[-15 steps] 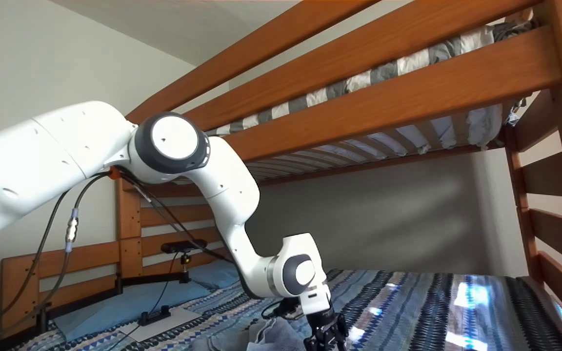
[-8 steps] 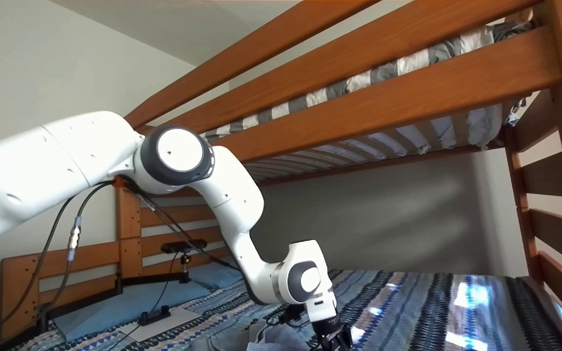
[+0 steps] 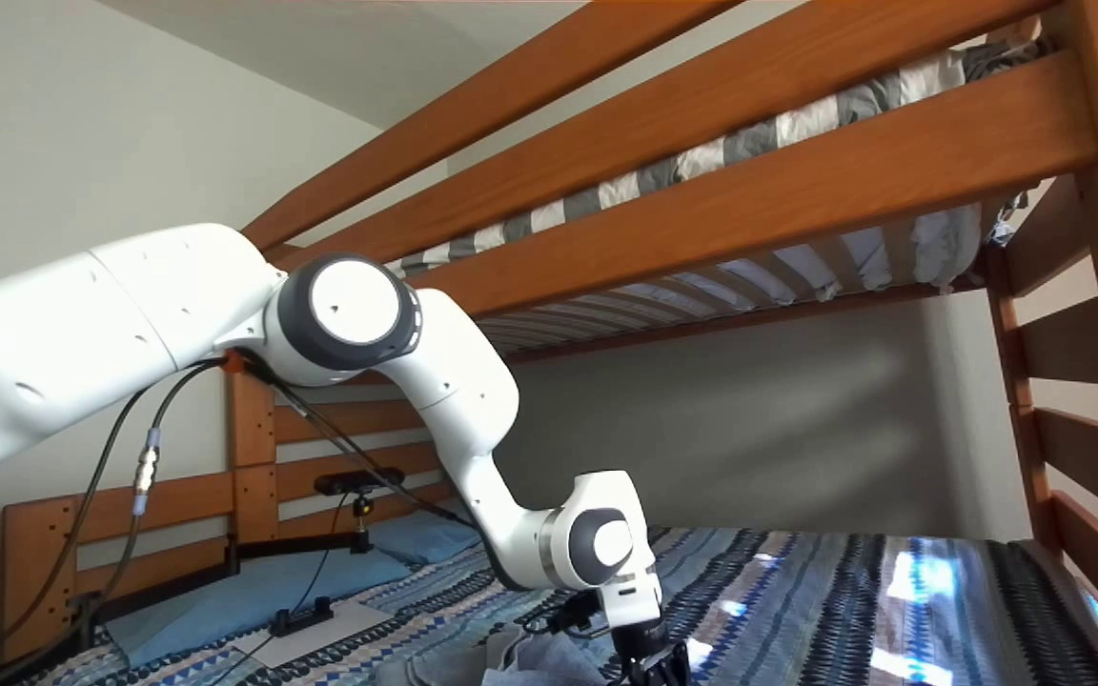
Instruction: Unfold the cloth
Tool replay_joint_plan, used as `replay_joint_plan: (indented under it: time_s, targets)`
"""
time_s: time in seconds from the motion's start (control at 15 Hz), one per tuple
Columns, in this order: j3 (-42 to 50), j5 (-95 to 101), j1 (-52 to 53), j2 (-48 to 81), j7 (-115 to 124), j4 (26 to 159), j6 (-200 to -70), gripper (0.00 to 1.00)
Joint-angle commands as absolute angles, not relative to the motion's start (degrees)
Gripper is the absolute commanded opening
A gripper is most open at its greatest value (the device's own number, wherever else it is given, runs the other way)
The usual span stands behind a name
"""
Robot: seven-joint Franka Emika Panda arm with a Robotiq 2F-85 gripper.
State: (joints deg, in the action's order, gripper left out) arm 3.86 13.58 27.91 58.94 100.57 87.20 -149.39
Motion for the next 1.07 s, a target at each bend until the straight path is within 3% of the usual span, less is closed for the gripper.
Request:
replay_joint_plan:
  time_s: [0.0, 0.2, 0.27, 0.33, 0.67, 1.0]
  targets:
    - [3.60, 11.27, 27.96, 62.26, 98.88, 82.46, -146.27, 0.62]
    - [3.66, 11.40, 27.99, 63.73, 98.97, 80.77, -146.26, 0.63]
    - [3.71, 11.41, 28.04, 64.19, 99.00, 80.28, -146.22, 0.57]
    - [3.71, 11.39, 28.04, 64.53, 98.95, 79.83, -146.14, 0.37]
    - [3.84, 11.42, 27.97, 65.64, 98.85, 78.31, -146.43, 0.02]
    - [3.63, 10.58, 25.46, 62.74, 98.13, 80.19, -148.01, 0.01]
